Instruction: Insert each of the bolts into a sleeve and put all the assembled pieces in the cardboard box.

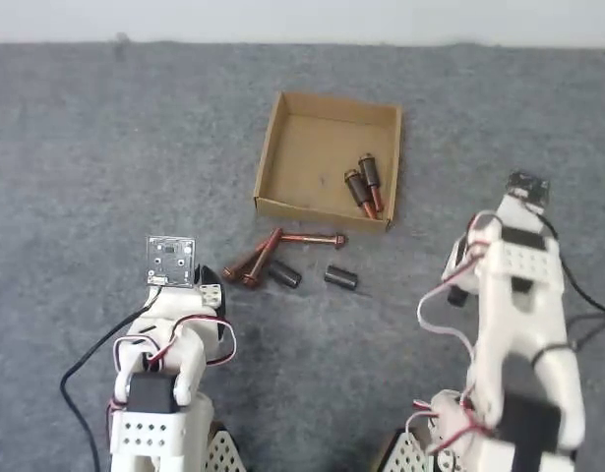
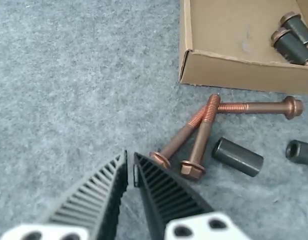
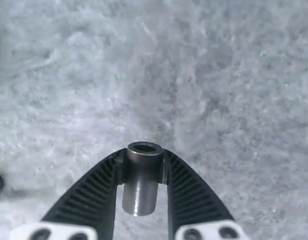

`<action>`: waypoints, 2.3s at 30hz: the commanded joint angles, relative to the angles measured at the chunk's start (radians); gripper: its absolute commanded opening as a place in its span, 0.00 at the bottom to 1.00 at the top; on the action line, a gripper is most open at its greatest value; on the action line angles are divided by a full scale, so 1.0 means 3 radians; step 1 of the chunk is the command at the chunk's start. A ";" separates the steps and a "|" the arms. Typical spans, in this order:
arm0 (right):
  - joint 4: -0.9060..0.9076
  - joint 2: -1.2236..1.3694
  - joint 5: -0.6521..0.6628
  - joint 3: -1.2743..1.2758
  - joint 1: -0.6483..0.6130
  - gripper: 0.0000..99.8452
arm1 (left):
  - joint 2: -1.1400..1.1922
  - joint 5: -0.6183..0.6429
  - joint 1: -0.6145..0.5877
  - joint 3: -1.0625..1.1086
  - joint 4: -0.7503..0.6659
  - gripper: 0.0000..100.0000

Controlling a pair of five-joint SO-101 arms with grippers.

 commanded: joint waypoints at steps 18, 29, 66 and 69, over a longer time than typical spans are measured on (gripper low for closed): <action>-0.0115 -0.0734 0.0752 0.0736 0.0949 0.01 | 0.2107 -0.0174 -0.0271 -0.1680 -0.0179 0.02; -0.0156 -0.0734 0.0905 0.0823 0.1199 0.01 | 0.4081 -0.0205 0.0363 -0.3174 -0.0077 0.02; -0.0166 -0.0729 0.1018 0.0829 0.1077 0.01 | 0.6649 -0.2056 0.1606 -0.4744 -0.0128 0.12; -0.0166 -0.0729 0.1018 0.0829 0.1077 0.01 | 0.6802 -0.2056 0.1601 -0.4953 0.0026 0.12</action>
